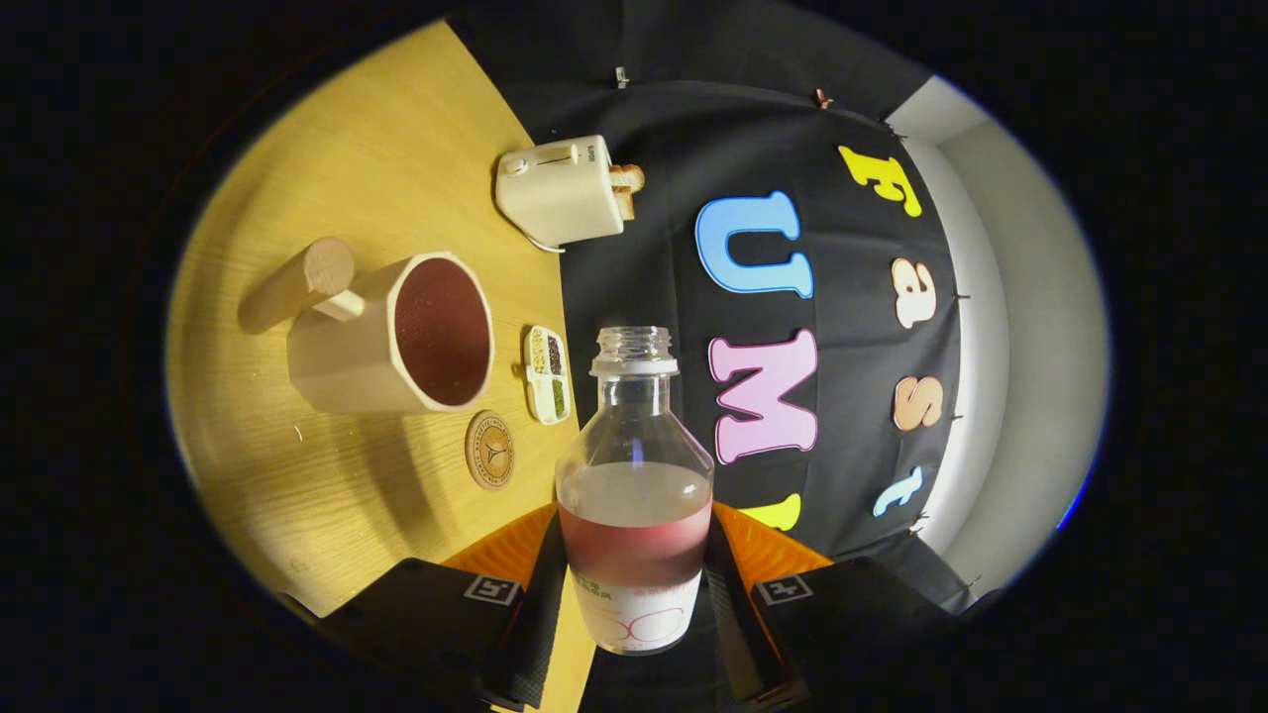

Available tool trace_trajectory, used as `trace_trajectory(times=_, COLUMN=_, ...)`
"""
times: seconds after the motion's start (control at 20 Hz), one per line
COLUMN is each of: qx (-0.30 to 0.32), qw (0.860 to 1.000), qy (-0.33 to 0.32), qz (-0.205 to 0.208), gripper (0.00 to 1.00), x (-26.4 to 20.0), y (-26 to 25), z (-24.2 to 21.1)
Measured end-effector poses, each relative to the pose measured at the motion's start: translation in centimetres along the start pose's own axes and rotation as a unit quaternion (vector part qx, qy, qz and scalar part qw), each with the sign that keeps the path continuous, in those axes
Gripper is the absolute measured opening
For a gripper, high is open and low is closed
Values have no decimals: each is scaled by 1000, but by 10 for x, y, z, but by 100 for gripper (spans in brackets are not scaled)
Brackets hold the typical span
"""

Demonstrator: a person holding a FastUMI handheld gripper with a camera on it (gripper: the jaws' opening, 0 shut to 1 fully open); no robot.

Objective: Take the bottle from table, then pour the juice into the cup, finally place the bottle on the coaster

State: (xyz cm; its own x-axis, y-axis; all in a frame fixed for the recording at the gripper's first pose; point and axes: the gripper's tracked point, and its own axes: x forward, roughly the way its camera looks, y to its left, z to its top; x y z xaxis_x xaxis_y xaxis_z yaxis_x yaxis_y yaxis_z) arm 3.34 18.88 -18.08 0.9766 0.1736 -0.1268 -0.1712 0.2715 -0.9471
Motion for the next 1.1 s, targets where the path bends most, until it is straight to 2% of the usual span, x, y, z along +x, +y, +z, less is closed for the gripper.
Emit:
trace_trajectory(times=0.65, qx=-95, qw=995, qy=-4, qz=12, gripper=70, x=6, y=16, z=-8)
trace_trajectory(times=1.1, qx=-139, qw=990, qy=-17, qz=10, gripper=71, x=16, y=19, z=-11)
